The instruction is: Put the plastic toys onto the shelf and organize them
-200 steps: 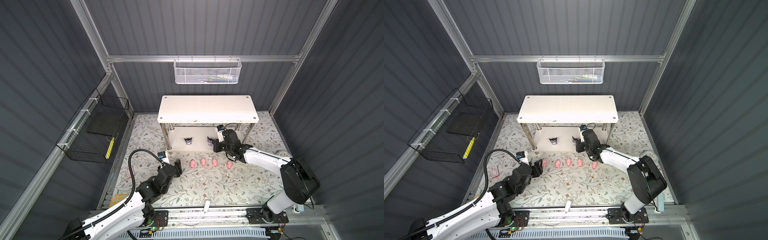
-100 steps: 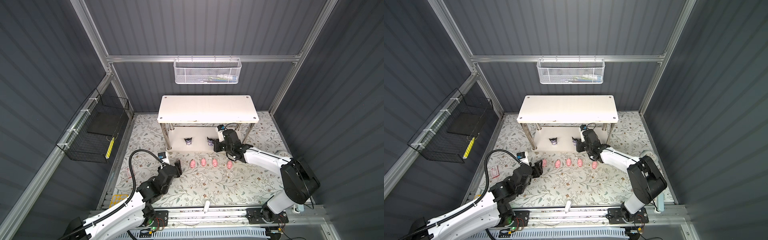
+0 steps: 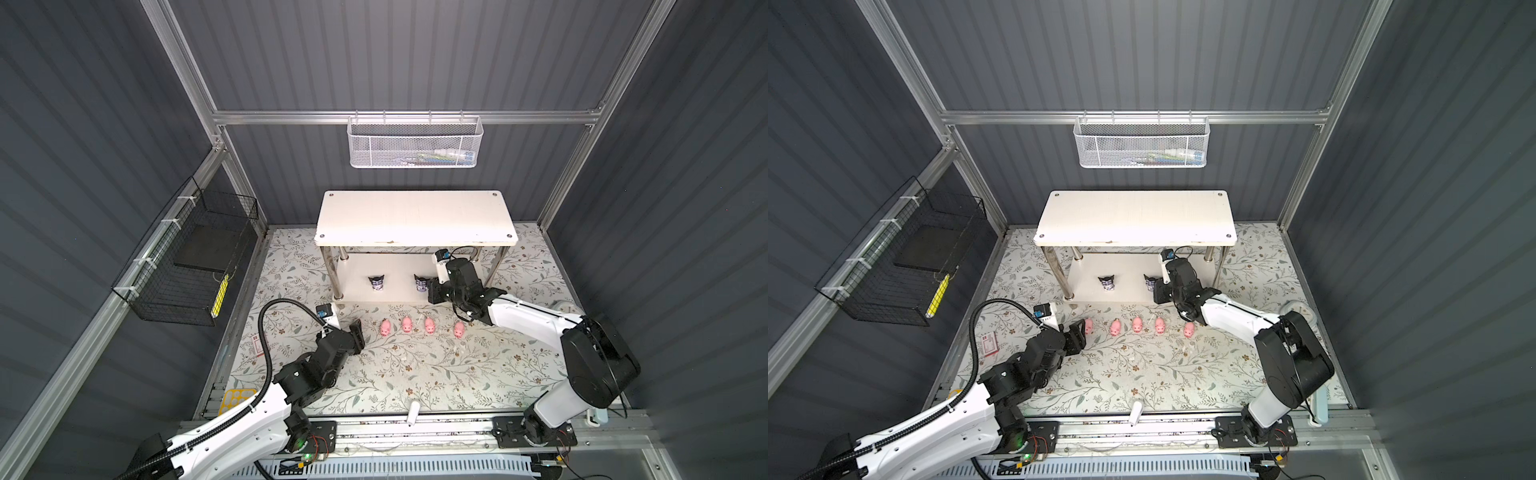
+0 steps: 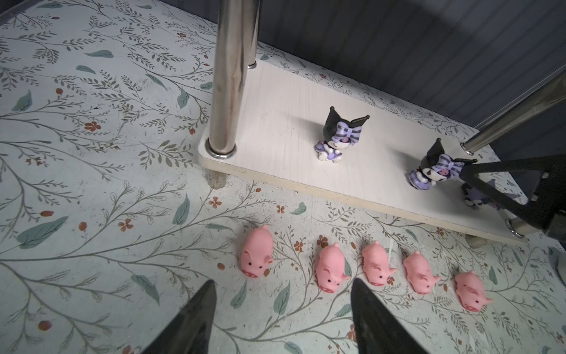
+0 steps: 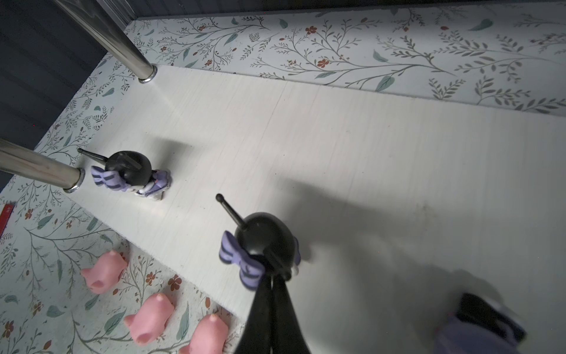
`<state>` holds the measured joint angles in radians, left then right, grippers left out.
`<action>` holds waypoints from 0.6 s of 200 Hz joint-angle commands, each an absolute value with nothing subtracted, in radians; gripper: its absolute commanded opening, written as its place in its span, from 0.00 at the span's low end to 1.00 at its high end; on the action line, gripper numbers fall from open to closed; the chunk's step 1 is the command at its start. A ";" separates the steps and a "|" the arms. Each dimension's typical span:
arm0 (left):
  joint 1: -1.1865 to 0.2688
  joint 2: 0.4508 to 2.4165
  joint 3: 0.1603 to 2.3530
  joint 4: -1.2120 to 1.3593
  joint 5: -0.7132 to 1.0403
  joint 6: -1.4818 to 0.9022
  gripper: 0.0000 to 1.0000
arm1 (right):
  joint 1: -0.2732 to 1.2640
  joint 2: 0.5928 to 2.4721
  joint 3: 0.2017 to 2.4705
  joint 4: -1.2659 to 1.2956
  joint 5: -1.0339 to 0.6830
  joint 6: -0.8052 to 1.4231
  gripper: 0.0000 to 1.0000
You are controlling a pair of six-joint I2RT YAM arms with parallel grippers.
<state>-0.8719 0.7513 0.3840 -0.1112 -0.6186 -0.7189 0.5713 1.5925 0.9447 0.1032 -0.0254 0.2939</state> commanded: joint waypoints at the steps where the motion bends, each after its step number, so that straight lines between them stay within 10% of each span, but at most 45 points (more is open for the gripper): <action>1: -0.872 0.753 0.377 -0.100 -0.636 -0.718 0.69 | 0.564 1.597 0.963 0.097 -0.015 0.283 0.00; 120: -0.872 0.762 0.374 -0.092 -0.636 -0.721 0.69 | 0.564 1.568 0.933 0.095 0.001 0.287 0.00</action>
